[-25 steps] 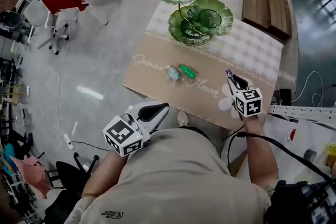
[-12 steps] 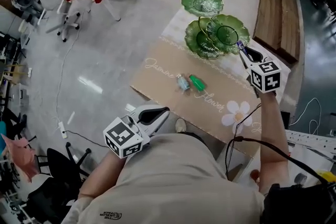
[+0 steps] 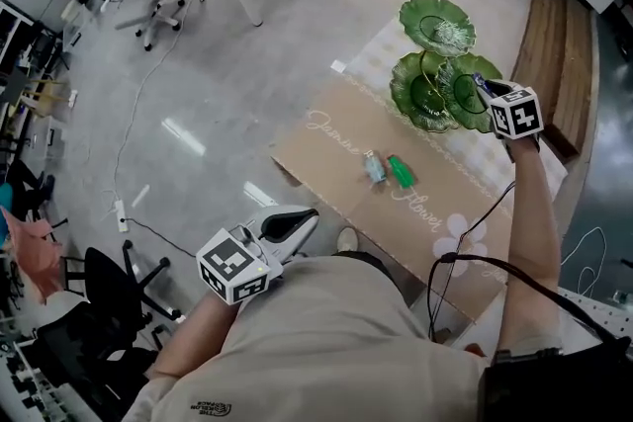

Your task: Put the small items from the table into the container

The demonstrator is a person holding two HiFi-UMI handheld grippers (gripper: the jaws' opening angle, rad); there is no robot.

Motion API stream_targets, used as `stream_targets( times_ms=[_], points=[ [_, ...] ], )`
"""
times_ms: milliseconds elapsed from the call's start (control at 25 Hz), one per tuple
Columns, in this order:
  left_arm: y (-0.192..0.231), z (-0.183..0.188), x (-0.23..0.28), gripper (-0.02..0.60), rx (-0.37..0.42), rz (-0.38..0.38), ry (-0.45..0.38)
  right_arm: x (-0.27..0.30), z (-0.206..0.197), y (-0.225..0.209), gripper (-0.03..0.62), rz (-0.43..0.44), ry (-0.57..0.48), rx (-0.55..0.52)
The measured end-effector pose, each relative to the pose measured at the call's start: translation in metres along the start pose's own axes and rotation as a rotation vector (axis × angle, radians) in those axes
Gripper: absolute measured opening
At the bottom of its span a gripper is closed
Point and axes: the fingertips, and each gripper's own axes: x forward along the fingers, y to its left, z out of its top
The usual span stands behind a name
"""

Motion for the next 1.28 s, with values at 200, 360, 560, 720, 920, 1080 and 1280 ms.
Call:
stream_targets(
  times_ms=[200,360,560,720,920,1080,1280],
  points=[
    [0.012,-0.004,-0.014,0.009,-0.019,0.026,-0.005,0.017,-0.006,-0.002,0.100,-0.002,0.075,-0.044],
    [0.016,-0.005,-0.022,0.008,-0.013,0.027,-0.011,0.020,-0.003,0.000,0.119,-0.023,0.092,-0.066],
    [0.015,-0.008,-0.036,0.008,0.001,0.002,-0.014,-0.010,0.008,0.002,0.161,-0.082,0.025,-0.027],
    [0.015,-0.008,-0.050,0.009,0.011,-0.024,-0.023,-0.054,0.018,0.030,0.139,-0.120,-0.078,0.021],
    [0.005,-0.015,-0.062,0.008,0.042,-0.090,-0.022,-0.108,0.006,0.095,0.092,-0.124,-0.189,0.095],
    [-0.005,-0.024,-0.075,0.008,0.063,-0.142,-0.011,-0.140,-0.014,0.172,0.074,-0.077,-0.247,0.155],
    [-0.022,-0.039,-0.093,0.009,0.081,-0.204,0.000,-0.174,-0.037,0.274,0.067,-0.023,-0.298,0.207]
  ],
)
